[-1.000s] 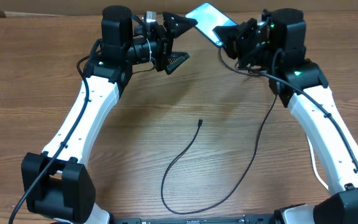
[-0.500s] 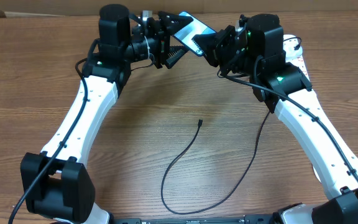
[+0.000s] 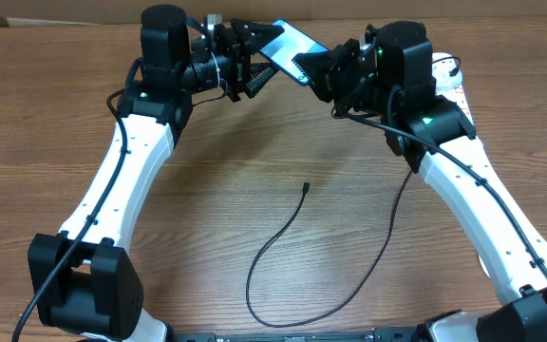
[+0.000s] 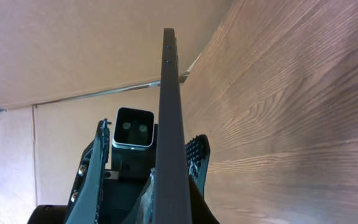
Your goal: Plug charger to phone and switch on socket
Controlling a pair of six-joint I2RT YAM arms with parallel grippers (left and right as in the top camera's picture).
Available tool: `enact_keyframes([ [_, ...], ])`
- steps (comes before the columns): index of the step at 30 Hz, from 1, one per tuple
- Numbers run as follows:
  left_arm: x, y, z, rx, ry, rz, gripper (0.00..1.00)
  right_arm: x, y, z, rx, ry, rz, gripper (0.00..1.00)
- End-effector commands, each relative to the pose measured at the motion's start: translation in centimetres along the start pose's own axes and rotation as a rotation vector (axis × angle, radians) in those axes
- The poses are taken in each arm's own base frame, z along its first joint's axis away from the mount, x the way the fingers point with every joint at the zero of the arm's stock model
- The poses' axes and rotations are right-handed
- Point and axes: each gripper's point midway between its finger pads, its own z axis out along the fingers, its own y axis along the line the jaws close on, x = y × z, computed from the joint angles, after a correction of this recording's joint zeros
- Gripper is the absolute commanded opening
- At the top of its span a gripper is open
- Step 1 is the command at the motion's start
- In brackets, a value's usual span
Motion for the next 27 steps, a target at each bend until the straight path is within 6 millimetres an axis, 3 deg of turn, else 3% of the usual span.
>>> enact_keyframes([
  [1,0.3,-0.2,0.0,0.006,0.012,0.0,0.6,1.6,3.8,-1.5,-0.094,0.022,-0.014,0.04],
  [10,0.2,-0.3,0.0,0.008,0.01,-0.009,0.55,2.4,4.1,-1.2,-0.1,0.04,0.001,0.04],
  [15,-0.2,-0.3,-0.3,0.011,0.001,-0.011,0.44,2.5,4.1,-1.2,-0.1,0.041,0.001,0.03],
  [27,-0.3,-0.4,-0.4,0.011,0.0,-0.019,0.33,2.7,3.9,-1.2,-0.094,0.056,0.004,0.03],
])
